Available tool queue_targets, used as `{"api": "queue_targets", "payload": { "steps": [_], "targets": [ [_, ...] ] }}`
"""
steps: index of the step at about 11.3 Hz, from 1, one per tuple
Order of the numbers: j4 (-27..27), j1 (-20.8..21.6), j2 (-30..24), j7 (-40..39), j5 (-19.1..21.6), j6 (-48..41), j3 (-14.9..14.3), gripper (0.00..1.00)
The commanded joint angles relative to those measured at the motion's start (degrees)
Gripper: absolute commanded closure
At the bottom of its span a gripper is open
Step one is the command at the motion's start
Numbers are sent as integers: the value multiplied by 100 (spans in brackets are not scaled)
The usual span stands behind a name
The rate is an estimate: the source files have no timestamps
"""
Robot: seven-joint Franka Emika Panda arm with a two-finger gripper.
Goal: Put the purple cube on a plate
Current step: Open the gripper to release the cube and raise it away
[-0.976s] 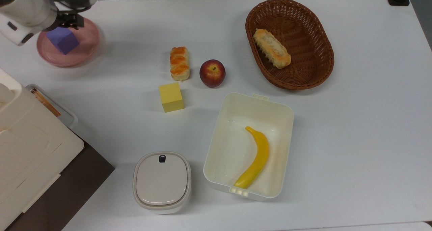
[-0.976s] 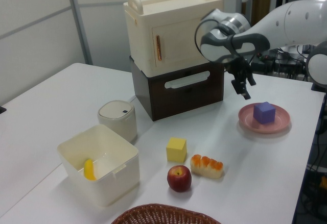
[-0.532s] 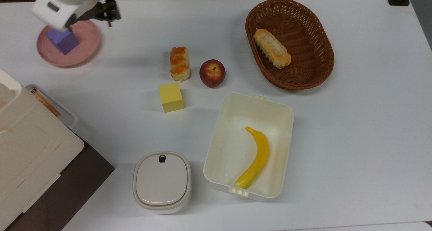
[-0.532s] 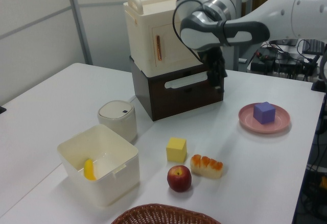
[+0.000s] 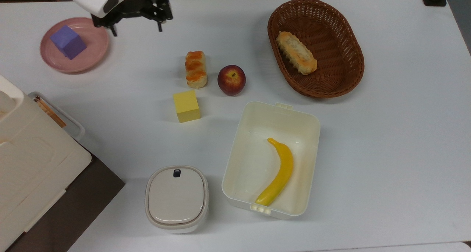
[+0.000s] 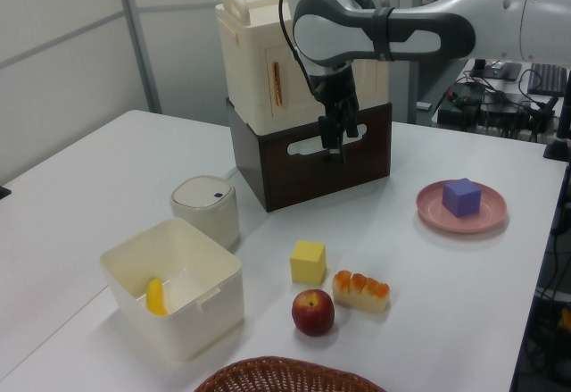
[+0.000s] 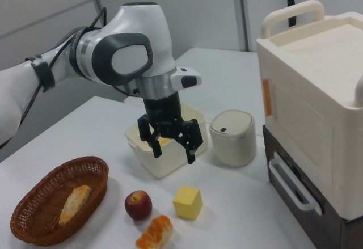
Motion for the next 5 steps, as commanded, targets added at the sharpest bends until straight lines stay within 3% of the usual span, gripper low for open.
{"api": "queue_targets", "payload": {
  "steps": [1, 5],
  "targets": [
    [-92, 97, -102, 493, 342, 62, -49, 0],
    [-101, 176, -102, 423, 183, 360, -66, 0]
  ]
}}
